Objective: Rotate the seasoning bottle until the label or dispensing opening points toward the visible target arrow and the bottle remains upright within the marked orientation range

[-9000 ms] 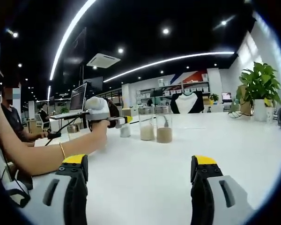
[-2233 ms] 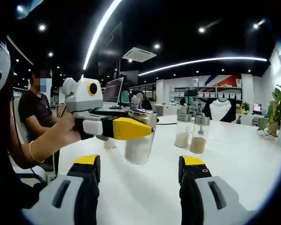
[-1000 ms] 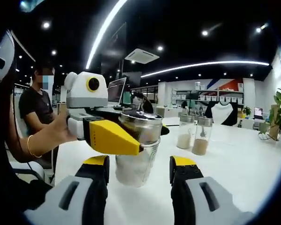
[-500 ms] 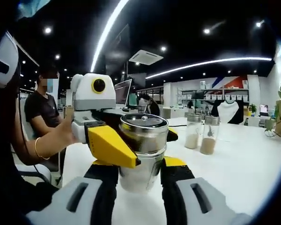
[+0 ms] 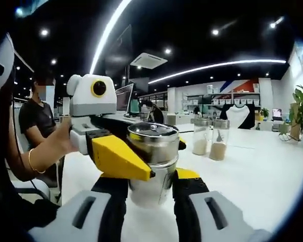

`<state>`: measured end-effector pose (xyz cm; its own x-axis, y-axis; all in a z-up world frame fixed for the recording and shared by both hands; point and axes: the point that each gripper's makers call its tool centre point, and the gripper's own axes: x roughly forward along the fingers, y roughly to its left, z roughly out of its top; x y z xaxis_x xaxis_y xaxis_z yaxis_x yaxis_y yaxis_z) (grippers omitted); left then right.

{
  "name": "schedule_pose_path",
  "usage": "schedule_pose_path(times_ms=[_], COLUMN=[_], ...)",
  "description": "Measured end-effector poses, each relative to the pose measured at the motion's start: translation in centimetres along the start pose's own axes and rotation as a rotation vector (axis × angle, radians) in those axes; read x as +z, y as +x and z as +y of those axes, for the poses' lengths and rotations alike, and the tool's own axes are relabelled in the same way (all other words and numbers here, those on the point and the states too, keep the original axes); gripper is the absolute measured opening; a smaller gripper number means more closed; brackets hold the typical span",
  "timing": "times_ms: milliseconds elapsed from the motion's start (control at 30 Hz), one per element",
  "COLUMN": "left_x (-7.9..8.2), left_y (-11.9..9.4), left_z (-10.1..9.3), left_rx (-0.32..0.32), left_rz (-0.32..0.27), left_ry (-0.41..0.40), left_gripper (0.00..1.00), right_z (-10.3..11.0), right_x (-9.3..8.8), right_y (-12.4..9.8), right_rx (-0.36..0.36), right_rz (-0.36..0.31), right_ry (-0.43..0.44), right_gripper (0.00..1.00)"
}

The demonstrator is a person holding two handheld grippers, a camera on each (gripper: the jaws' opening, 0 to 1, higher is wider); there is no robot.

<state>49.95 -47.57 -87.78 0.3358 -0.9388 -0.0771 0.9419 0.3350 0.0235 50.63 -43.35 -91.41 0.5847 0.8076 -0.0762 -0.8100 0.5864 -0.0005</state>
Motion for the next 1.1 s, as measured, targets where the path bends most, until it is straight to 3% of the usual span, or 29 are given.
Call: schedule_pose_path(times_ms=[167,333,500,700,833,1100], left_x=[0.9,1.1,1.3,1.4,1.5,1.1], left_y=[-0.1,0.0,-0.1,-0.1,-0.6,-1.0], left_z=[0.9,1.1,1.8,2.0,2.6,2.5], left_rx=[0.098,0.154,0.282,0.361,0.436,0.507], left_rz=[-0.041,-0.048,-0.061,-0.074,-0.089,-0.079], left_ry=[-0.011,-0.016,-0.029,-0.017,-0.035,-0.044], left_gripper=[0.36,0.36,0.36,0.38,0.38,0.38], right_z=[-0.8,-1.0,-1.5,-1.5,-1.6,-1.2], right_x=[0.6,0.8,1.1,1.2,1.0,0.3], right_y=[-0.1,0.2,0.4,0.5,0.7,0.9], right_rx=[-0.063,-0.106,-0.189,-0.267,-0.298,-0.341], right_rz=[-0.039,-0.067,-0.097,-0.118,-0.148,-0.159], right_ry=[0.018,0.025,0.022,-0.021,0.023,0.021], right_gripper=[0.31,0.31,0.31,0.31,0.31,0.31])
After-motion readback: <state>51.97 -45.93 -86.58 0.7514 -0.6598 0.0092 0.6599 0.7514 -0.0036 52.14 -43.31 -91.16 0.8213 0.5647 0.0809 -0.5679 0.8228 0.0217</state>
